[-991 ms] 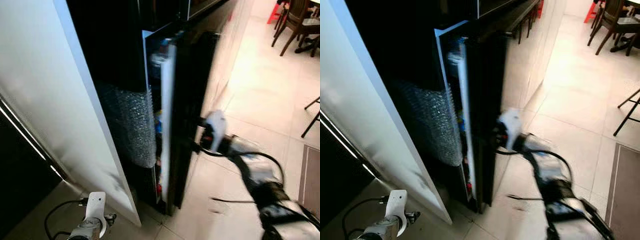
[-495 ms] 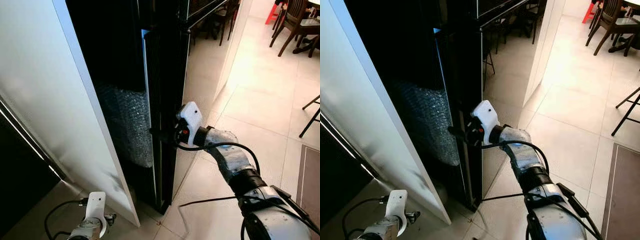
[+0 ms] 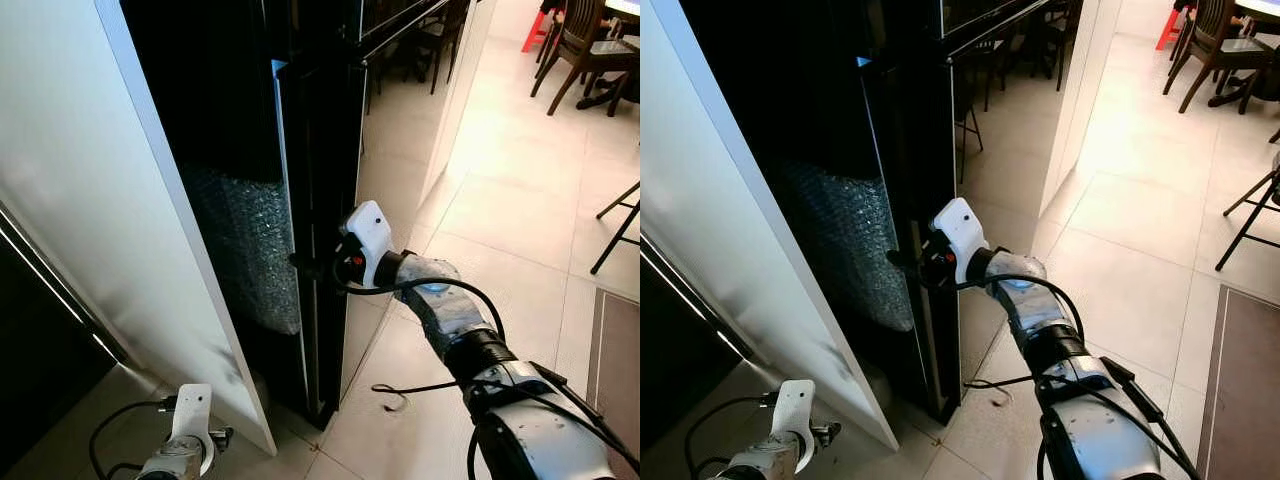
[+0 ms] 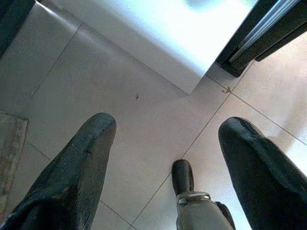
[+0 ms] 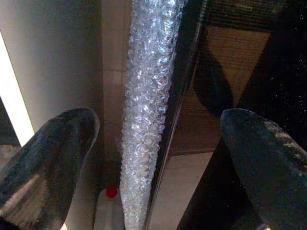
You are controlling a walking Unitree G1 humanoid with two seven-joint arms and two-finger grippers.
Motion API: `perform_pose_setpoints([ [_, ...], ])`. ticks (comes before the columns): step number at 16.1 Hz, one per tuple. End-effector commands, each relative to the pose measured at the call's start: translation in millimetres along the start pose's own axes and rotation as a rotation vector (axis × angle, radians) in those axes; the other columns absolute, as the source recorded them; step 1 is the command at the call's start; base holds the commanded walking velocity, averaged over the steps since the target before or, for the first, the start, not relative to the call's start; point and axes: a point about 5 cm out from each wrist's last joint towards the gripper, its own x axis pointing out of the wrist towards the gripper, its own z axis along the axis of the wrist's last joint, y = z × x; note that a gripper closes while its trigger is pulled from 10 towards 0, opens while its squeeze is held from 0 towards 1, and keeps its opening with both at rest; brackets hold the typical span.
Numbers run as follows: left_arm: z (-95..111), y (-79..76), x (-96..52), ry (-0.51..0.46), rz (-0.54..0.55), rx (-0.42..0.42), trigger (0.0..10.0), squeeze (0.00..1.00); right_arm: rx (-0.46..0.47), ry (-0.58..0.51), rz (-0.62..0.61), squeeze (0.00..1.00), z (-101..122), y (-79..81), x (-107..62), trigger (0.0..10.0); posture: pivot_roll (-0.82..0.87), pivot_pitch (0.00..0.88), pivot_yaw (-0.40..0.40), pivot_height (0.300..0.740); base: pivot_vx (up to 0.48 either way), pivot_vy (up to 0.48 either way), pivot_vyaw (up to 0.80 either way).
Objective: Restocking fridge
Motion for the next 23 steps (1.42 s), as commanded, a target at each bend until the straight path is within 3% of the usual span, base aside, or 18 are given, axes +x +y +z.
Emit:
perform_pose_setpoints([
  [1,-1,-0.4,0.0,0.006,0.006,0.003,10.0,0.00,-0.027,0.007,0.034,0.00,6,6.0,9.2,10.0,-0.04,0.000,-0.007,0.740,0.000,0.000,0.00],
  [8,-1,-1.1,0.0,0.007,0.006,-0.001,10.0,0.00,-0.013,0.037,0.052,0.00,-1,15.4,18.1,10.0,-0.03,0.000,-0.014,0.740,0.000,0.000,0.00],
  [13,-1,-2.1,0.0,0.008,0.002,-0.002,10.0,0.00,-0.031,0.071,0.023,0.00,-16,6.4,0.2,10.0,-0.04,0.000,-0.016,0.740,0.000,0.000,0.00],
  [16,-2,-2.5,0.0,0.007,0.000,-0.002,10.0,0.00,-0.042,0.100,0.008,0.00,-33,-6.9,-34.1,10.0,-0.05,0.000,-0.016,0.740,0.000,0.000,0.00],
  [20,-2,-2.4,-0.1,0.007,-0.002,0.003,10.0,0.00,-0.031,0.125,0.025,0.00,-47,-10.2,-65.3,10.0,-0.06,0.000,-0.014,0.740,0.000,0.000,0.00],
  [21,-2,-2.2,-0.1,0.008,-0.004,0.008,10.0,0.00,0.011,0.127,0.055,0.00,-55,-11.6,-92.1,10.0,-0.07,0.000,-0.012,0.740,0.000,0.000,0.00],
  [23,-2,-1.9,-0.1,0.009,-0.006,0.012,10.0,0.00,0.102,0.148,-0.036,0.00,-73,-26.2,-136.1,10.0,-0.07,0.000,-0.011,0.740,0.000,0.000,0.00],
])
